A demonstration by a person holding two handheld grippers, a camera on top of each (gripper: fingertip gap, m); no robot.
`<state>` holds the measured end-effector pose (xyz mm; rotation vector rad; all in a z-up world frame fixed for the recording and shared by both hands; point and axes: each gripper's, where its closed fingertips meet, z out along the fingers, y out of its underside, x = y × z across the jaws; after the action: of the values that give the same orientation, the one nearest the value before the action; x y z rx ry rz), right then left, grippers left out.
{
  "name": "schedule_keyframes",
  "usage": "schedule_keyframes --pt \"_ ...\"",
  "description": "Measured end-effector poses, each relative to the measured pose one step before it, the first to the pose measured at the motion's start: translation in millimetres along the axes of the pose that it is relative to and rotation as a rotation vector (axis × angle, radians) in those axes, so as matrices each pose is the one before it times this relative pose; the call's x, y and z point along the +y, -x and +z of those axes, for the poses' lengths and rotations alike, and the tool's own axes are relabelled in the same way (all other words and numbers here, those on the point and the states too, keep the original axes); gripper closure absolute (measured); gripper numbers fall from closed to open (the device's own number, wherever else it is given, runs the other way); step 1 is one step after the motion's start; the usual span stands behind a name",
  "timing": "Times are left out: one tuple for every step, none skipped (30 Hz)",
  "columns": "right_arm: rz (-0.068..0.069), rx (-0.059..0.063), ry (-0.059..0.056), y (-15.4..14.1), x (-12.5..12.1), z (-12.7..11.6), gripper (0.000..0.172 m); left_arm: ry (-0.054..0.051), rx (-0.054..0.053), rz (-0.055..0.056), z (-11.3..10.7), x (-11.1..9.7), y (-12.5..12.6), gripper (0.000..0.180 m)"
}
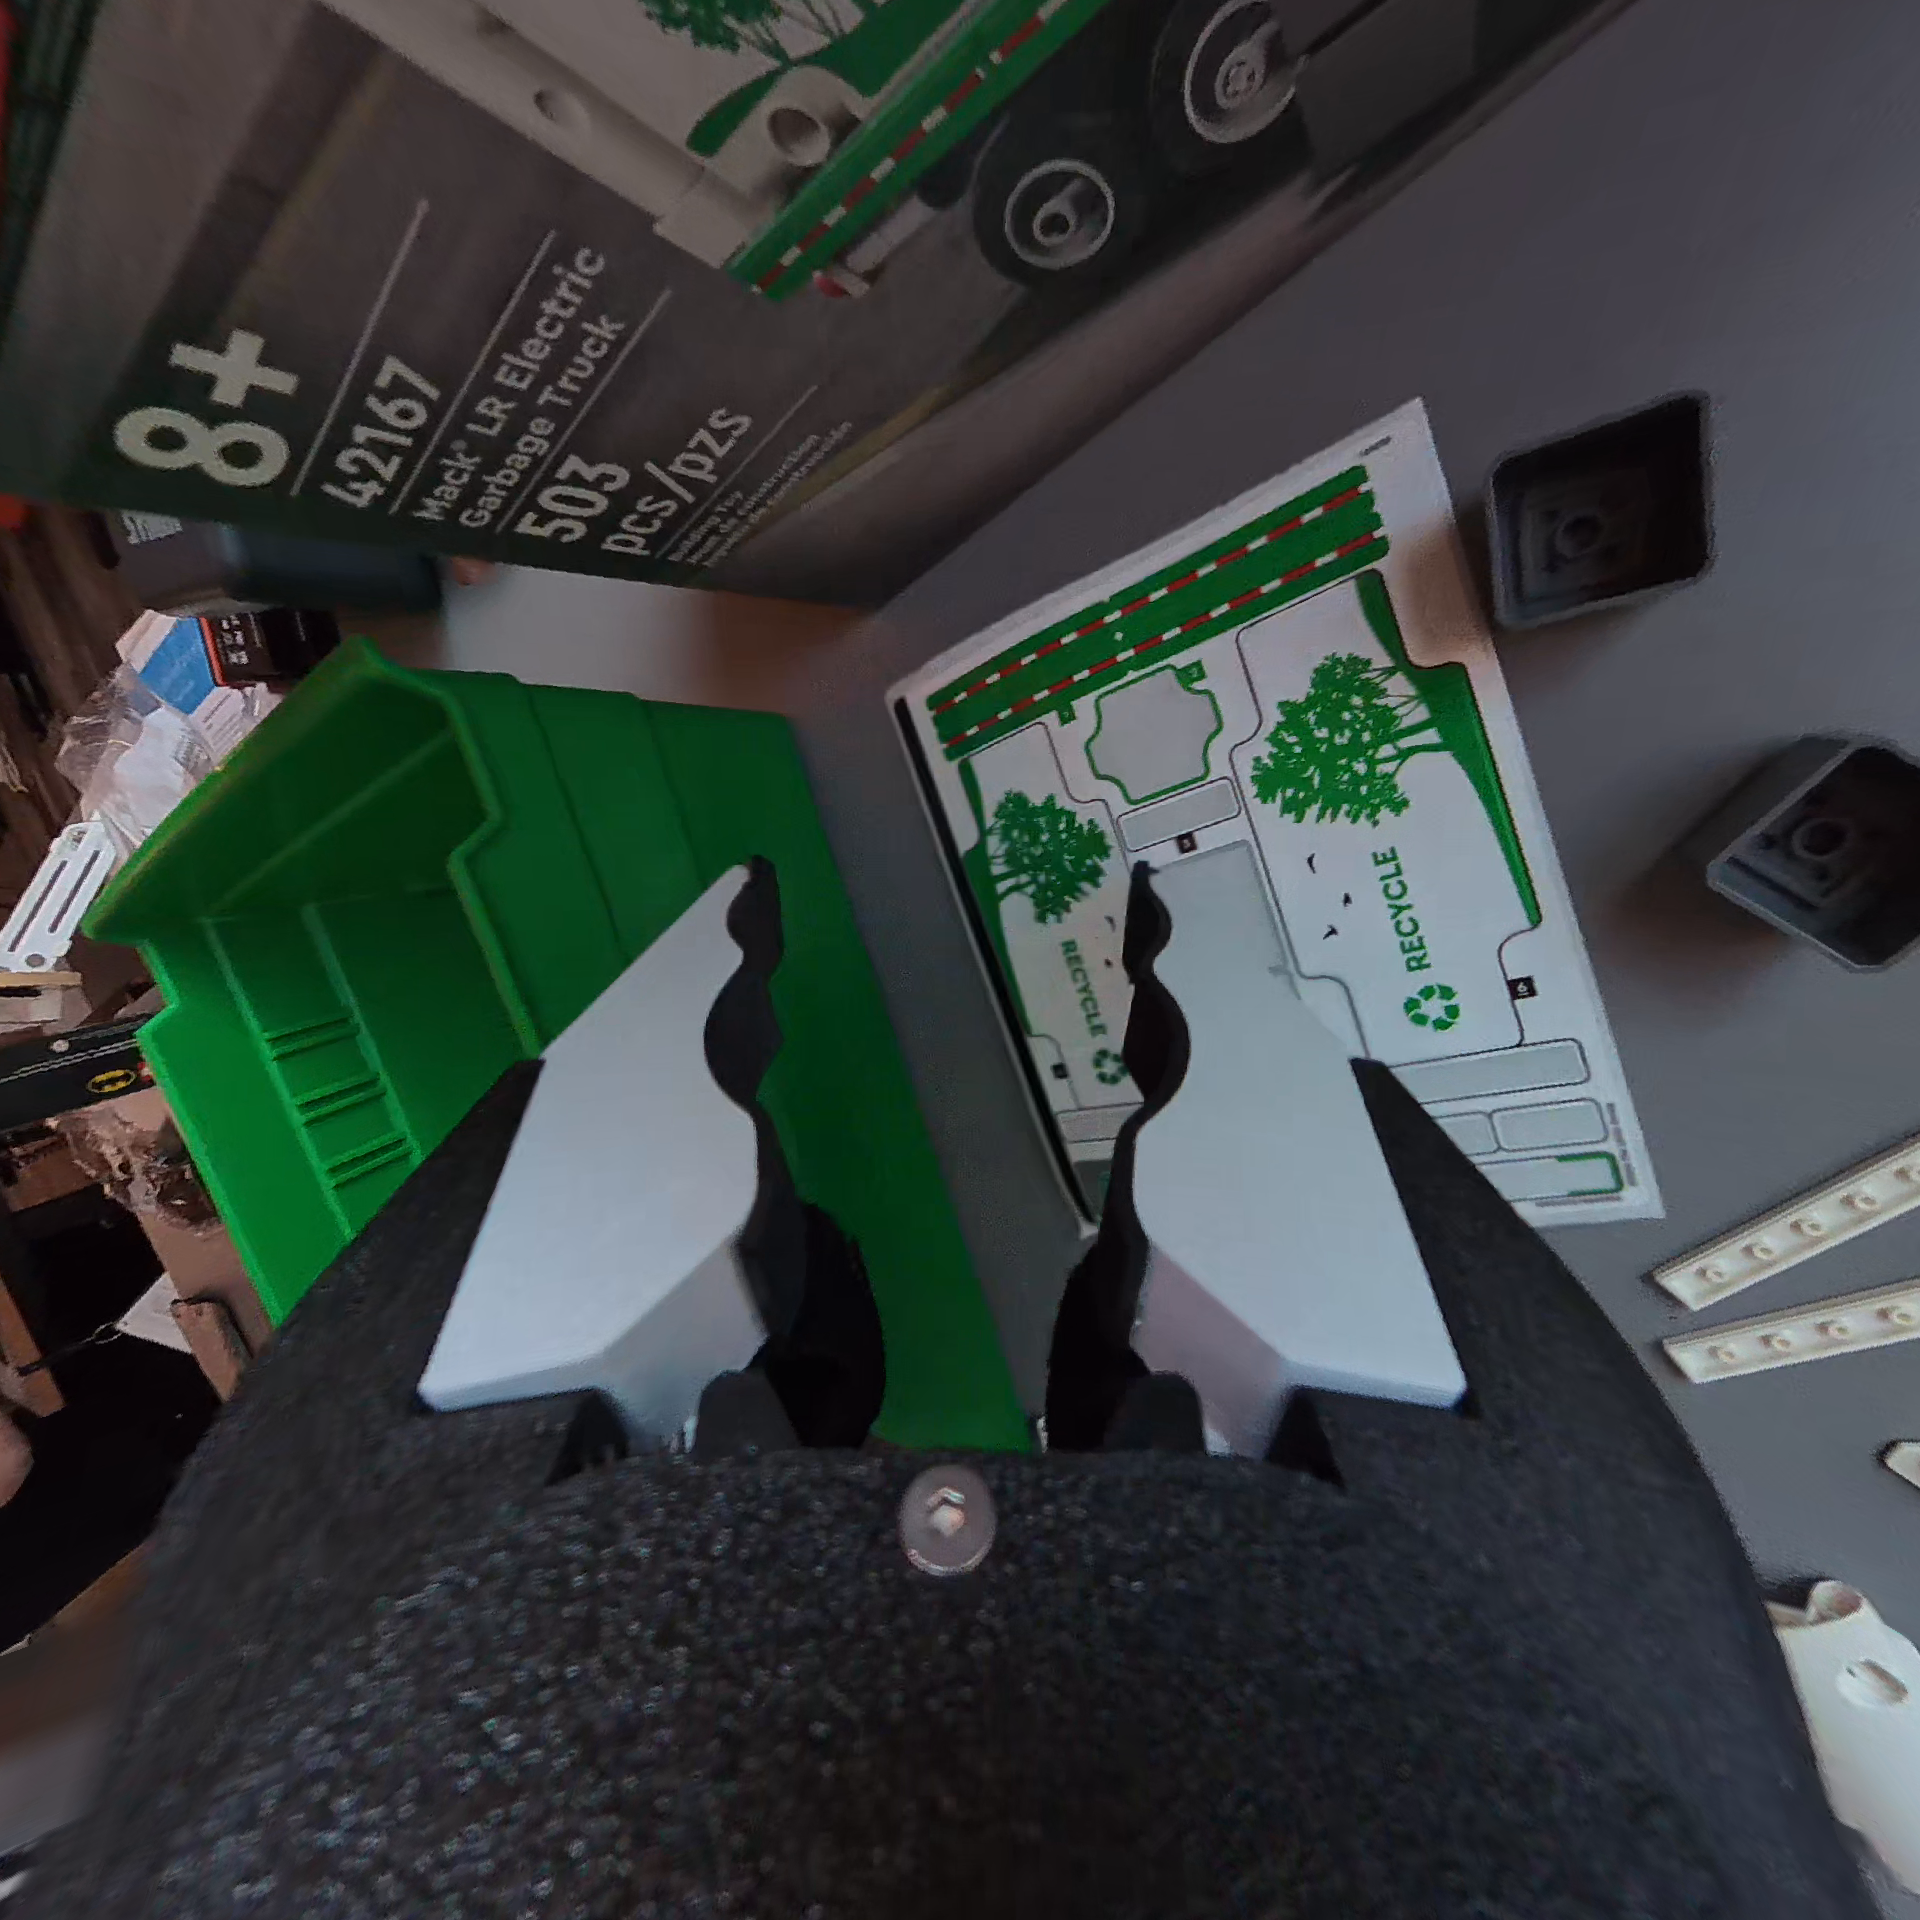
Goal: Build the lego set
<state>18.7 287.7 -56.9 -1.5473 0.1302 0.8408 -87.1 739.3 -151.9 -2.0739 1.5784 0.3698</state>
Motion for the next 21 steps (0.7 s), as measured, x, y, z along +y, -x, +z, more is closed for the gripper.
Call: schedule_keyframes --pt "-0.0147 0.0136 0.0068 -1.47 -0.03 -0.84 0.172 0.0001 -0.012 0.0043 -1.58 0.79 2.72 0.113" --pt "-0.0131 0.0124 0.0061 -1.39 -0.41 -1.07 0.172 -0.0017 -0.0064 -0.0001 -2.07 0.64 2.23 0.113" --pt "-0.0115 0.0125 0.0039 -1.16 -1.02 -1.36 0.172 -0.0045 -0.0063 -0.0034 -2.84 0.44 2.46 0.113" --pt "-0.0128 0.0123 0.005 -0.92 -1.15 -1.49 0.172 -0.0056 -0.0123 -0.0025 -3.98 0.59 3.33 0.114" --pt "-0.0154 0.0158 0.0115 -1.27 -0.49 -1.68 0.172 -0.0068 -0.0168 -0.0026 -6.11 0.89 3.84 0.114" --pt "-0.0234 0.0166 0.0185 -0.91 0.87 -2.41 0.172 -0.0171 -0.0163 -0.0081 -9.14 0.12 3.45 0.115" --pt "-0.0335 0.015 0.0255 -0.47 2.57 -3.22 0.172 -0.0345 -0.0063 -0.0143 -13.28 -1.33 0.97 0.116" --pt "-0.0399 0.0147 0.0325 -0.59 4.51 -3.98 0.172 -0.0505 0.0121 -0.019 -17.08 -2.6 -3.37 0.12" --pt "-0.0442 0.0126 0.0348 -0.39 6.04 -4.23 0.172 -0.0645 0.0372 -0.0215 -20.43 -3.7 -9.69 0.123" --pt "-0.0449 0.0012 0.0327 1.35 6.94 -4.19 0.172 -0.08 0.0693 -0.0142 -23.15 -5.86 -18.19 0.125" --pt "-0.0365 -0.0164 0.0282 4.3 6.9 -3.77 0.172 -0.0946 0.0973 -0.0012 -24.54 -7.88 -27.35 0.131" --pt "-0.0261 -0.0326 0.0251 6.97 6.4 -3.17 0.172 -0.1006 0.1149 0.0062 -24.06 -9.11 -34.47 0.135" --pt "-0.0186 -0.0403 0.0229 8.44 5.34 -2.02 0.172 -0.1009 0.1283 0.0159 -21.62 -9.73 -39.65 0.139" --pt "-0.0186 -0.0462 0.0165 9.61 3.79 -1.08 0.172 -0.0971 0.1381 0.0257 -17.45 -9.28 -43.25 0.143" --pt "-0.0238 -0.057 0.0034 11.8 1.37 -0.08 0.172 -0.086 0.1394 0.0153 -11.62 -7.32 -44.03 0.147" --pt "-0.0303 -0.0536 -0.0196 11.75 -2.57 0.53 0.172 -0.0709 0.1391 -0.0103 -4.58 -5.03 -42.21 0.151" --pt "-0.0393 -0.0413 -0.038 10.13 -5.62 1.26 0.172 -0.0474 0.1408 -0.0228 1.72 -0.96 -39.09 0.151" --pt "-0.0509 -0.0379 -0.0387 10.08 -5.94 2.1 0.172 -0.032 0.1308 -0.0203 5.59 1.8 -33.7 0.151" --pt "-0.0658 -0.033 -0.0326 10.31 -5.25 2.97 0.172 -0.0439 0.1071 -0.0212 7.59 0.65 -26.3 0.151" --pt "-0.078 -0.0127 -0.0286 7.77 -5.14 3.78 0.172 -0.0515 0.09 -0.0308 8.51 0.29 -19.67 0.152" --pt "-0.0847 0.0019 -0.0201 5.64 -4.65 4.07 0.172 -0.0426 0.0858 -0.0508 8.93 2.08 -15.05 0.152"
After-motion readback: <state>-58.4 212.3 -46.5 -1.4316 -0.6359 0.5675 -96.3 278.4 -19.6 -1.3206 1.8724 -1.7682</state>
